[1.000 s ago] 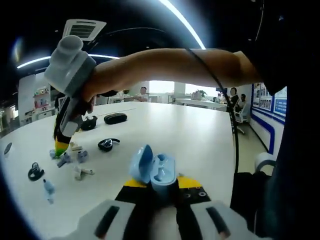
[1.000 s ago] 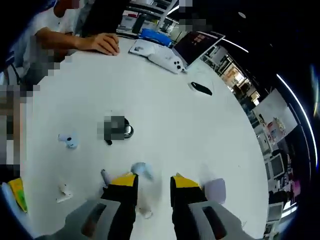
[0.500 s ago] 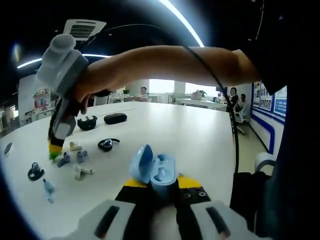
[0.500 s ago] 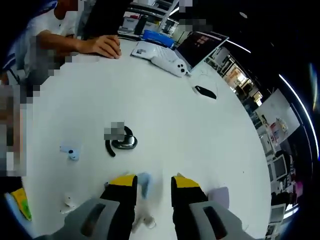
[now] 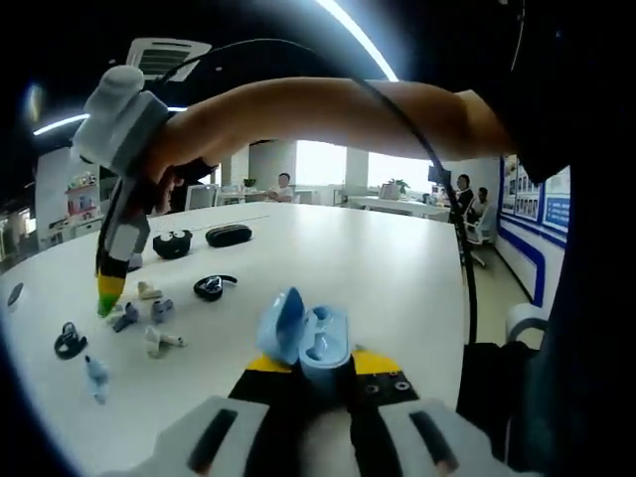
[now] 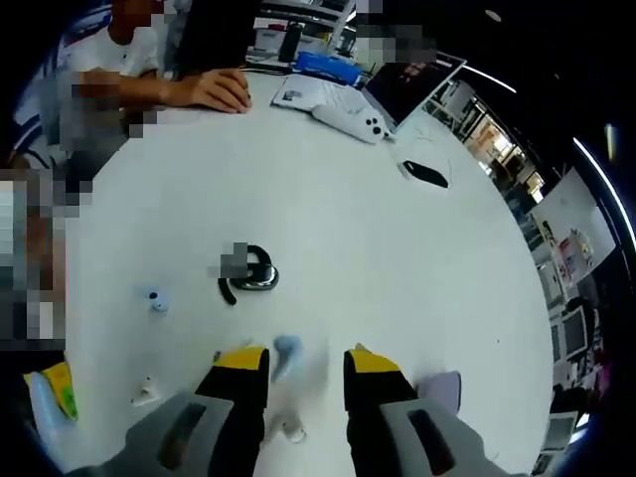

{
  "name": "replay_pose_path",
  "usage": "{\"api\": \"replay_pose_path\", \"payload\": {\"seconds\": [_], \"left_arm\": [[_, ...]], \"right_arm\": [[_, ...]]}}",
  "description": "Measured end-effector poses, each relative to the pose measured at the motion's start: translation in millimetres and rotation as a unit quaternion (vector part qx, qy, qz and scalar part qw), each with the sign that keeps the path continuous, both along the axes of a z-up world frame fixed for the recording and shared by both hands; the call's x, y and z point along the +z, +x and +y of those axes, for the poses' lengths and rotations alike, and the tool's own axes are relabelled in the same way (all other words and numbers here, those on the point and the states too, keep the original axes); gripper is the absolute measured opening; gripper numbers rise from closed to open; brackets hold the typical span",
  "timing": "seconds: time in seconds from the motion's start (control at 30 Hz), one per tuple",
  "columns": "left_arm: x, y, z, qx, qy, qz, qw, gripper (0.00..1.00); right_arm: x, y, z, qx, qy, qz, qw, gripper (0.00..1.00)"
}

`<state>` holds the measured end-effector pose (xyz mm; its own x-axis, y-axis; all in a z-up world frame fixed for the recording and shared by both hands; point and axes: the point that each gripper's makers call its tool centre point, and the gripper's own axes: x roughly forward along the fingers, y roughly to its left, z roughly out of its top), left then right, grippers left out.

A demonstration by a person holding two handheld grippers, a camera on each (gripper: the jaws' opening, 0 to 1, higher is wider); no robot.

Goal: Pick up the earbuds from the table and place the earbuds into the earbud case

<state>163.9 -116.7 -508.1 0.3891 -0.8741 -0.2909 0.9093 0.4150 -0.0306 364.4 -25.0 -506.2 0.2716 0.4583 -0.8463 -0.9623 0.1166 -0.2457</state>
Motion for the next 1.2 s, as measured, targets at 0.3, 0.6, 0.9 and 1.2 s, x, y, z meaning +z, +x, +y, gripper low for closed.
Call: {"api": "replay_pose_path", "payload": {"seconds": [0.3,0.6,0.9,1.2], "left_arm": [[0.1,-0.9,0,-0.001,-0.001,-0.001,1.0000,0.19],[-0.3,-1.3,-1,-0.005,-0.001,-0.001,1.0000,0.19],[-0.7,-1.2,-1,-0.006,-0.002,0.000,1.0000,0.19],[0.0,-2.4,-1,-0.005,-0.001,0.000,1.0000,0.19]], "right_arm": [[-9.7,-6,15,0.002,-0.019,0.033,0.9993,0.23],[-10.9,-2,18,-0.059,-0.011,0.065,0.9961,0.15],[-10.8,-3,16,-0.061,-0.006,0.064,0.9961,0.08],[-7.5,-3,10,-0.060,0.008,0.056,0.9965,0.01]]}}
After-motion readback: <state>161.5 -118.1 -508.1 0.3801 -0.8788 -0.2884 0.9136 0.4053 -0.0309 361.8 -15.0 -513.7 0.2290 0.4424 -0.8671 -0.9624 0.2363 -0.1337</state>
